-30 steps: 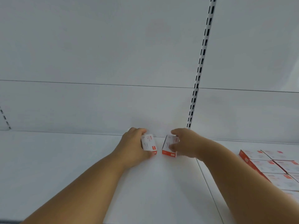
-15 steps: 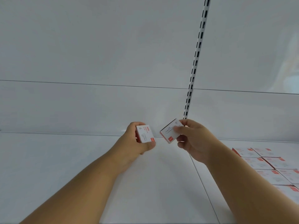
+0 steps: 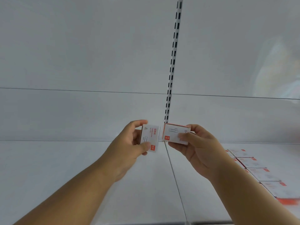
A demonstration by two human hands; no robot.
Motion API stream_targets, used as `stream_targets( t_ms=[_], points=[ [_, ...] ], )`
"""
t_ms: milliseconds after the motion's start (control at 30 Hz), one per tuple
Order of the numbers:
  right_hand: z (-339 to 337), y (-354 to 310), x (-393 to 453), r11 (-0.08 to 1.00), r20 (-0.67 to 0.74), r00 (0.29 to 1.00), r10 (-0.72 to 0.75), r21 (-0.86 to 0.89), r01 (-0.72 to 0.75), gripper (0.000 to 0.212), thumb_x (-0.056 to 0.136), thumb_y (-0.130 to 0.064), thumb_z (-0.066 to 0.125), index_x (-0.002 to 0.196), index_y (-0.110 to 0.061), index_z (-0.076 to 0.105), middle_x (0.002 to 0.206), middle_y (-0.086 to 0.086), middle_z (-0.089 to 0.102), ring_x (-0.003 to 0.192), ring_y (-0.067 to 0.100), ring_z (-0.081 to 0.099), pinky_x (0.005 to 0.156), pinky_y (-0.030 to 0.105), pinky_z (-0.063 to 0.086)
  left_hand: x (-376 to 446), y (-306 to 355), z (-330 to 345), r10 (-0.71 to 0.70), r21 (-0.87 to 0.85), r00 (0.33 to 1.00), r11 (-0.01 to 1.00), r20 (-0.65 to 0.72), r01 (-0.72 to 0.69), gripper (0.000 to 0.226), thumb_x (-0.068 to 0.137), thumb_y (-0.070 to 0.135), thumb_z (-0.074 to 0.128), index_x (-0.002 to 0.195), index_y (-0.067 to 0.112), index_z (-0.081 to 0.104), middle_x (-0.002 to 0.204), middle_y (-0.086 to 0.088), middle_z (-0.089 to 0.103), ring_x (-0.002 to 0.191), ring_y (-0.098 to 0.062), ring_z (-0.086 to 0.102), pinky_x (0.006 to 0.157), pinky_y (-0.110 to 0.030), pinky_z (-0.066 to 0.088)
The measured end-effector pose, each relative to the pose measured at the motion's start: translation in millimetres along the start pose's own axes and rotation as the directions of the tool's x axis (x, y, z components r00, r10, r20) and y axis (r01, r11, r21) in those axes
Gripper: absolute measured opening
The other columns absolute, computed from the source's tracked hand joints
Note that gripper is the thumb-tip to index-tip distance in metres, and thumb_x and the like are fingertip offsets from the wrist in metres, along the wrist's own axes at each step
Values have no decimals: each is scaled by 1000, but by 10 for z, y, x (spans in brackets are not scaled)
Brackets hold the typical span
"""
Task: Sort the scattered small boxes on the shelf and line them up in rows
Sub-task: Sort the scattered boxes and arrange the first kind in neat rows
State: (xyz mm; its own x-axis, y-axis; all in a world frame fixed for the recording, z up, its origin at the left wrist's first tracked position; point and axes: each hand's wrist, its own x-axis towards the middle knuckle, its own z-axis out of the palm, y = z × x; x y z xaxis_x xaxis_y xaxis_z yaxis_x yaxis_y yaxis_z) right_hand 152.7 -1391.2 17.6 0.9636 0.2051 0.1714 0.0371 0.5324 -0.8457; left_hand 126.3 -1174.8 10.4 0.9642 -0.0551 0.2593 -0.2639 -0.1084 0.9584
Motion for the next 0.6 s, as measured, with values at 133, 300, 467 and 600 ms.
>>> stream_targets(
  t_ms=[133, 300, 467, 600],
  points=[
    [-267, -272, -76, 995, -43, 998, -49, -85, 45, 22, 80, 12, 62, 87, -7, 53, 96, 20, 71, 90, 33, 72, 69, 38, 57, 45, 72, 442, -84, -176, 994, 982, -67, 71, 46, 85, -11, 66, 110, 27, 63, 105, -10, 69, 93, -28, 72, 73, -34, 59],
    [-815, -755, -125, 968, -62, 993, -101, -235, 84, 20, 87, 8, 58, 99, -7, 60, 91, 12, 73, 74, 19, 68, 62, 29, 43, 295, 180, 1081, -149, -260, 976, 960, -161, 104, 25, 84, -4, 70, 101, 11, 60, 88, -7, 75, 82, -23, 74, 62, -30, 55],
    [-1504, -1208, -30, 958, -46, 999, -10, -286, -3, 24, 90, 2, 60, 112, -8, 66, 96, 14, 72, 84, 27, 70, 75, 42, 58, 592, 245, 1749, -203, -297, 954, 946, -220, 133, 26, 85, 1, 71, 105, 14, 60, 89, -9, 77, 71, -19, 72, 62, -31, 51],
    [-1967, -1448, 182, 938, -64, 998, -12, -346, -11, 25, 87, -4, 69, 107, -10, 56, 96, 19, 71, 80, 31, 71, 73, 44, 59, 803, 179, 2199, -288, -325, 936, 921, -202, 213, 39, 84, -5, 68, 110, 24, 64, 97, -14, 74, 79, -28, 76, 63, -31, 58]
  ],
)
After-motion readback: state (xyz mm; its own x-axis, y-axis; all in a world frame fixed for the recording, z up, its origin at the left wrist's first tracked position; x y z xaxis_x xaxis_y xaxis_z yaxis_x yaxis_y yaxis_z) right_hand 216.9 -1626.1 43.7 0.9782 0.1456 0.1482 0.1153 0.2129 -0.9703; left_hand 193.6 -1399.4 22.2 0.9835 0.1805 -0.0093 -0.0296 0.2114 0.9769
